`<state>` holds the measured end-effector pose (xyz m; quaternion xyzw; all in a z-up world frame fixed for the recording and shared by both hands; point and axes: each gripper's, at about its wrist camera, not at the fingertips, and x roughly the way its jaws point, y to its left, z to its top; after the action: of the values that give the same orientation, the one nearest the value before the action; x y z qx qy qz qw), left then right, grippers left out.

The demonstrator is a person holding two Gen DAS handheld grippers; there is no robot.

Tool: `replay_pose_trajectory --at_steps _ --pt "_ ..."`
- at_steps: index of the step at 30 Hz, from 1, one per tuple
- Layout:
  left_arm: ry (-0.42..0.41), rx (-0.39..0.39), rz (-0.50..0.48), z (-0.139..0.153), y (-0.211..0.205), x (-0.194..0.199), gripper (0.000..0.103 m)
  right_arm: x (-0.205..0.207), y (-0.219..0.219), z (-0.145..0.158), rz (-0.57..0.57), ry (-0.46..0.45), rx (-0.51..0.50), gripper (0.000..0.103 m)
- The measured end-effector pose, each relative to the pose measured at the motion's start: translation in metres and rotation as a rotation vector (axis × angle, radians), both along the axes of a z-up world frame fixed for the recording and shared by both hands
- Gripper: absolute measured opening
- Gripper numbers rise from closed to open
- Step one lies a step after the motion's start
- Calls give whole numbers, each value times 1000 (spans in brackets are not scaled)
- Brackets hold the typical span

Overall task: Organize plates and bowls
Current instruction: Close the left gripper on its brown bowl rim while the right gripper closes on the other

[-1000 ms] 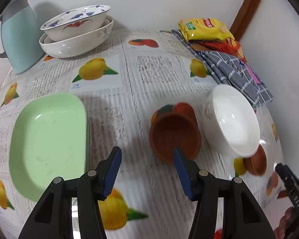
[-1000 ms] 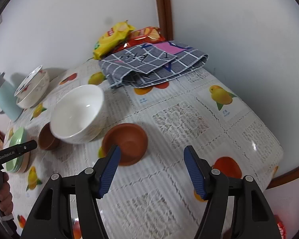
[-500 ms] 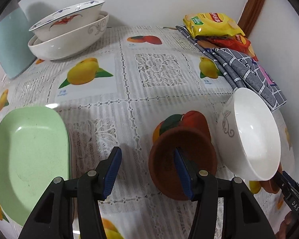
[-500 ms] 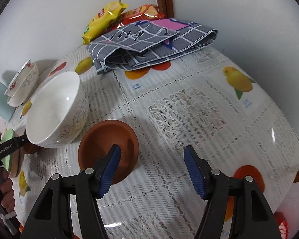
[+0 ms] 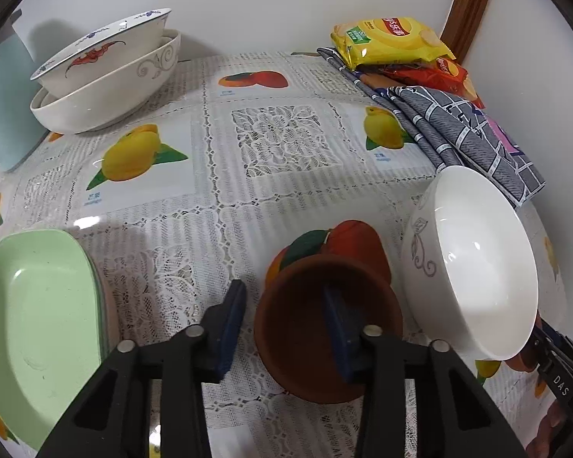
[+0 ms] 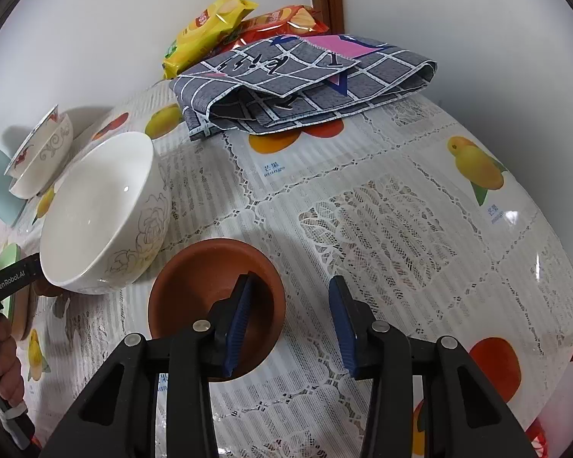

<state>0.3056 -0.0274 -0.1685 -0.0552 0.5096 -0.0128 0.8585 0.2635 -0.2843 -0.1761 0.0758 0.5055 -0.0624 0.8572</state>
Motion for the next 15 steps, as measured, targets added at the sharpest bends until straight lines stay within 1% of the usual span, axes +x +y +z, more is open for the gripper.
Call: replay_pose_trajectory --at_steps 1,2,3,4,7,9,15 --pt "1 -9 -5 0 0 0 26 0 1 0 4 -3 -2 39" --pt "4 -15 -8 0 0 0 25 0 1 0 12 -5 4 32" --pt "5 -21 -9 0 0 0 22 0 2 1 23 -8 24 18" --pt "5 -39 -16 0 1 0 17 0 3 1 29 -7 48 14" --pt "7 -71 -22 1 4 -2 12 -1 7 2 29 -10 37 13" --pt "5 -73 -31 2 4 -3 10 -2 8 3 25 -17 33 12" --pt "-11 -106 -36 11 11 -15 9 -9 13 14 28 -44 39 9"
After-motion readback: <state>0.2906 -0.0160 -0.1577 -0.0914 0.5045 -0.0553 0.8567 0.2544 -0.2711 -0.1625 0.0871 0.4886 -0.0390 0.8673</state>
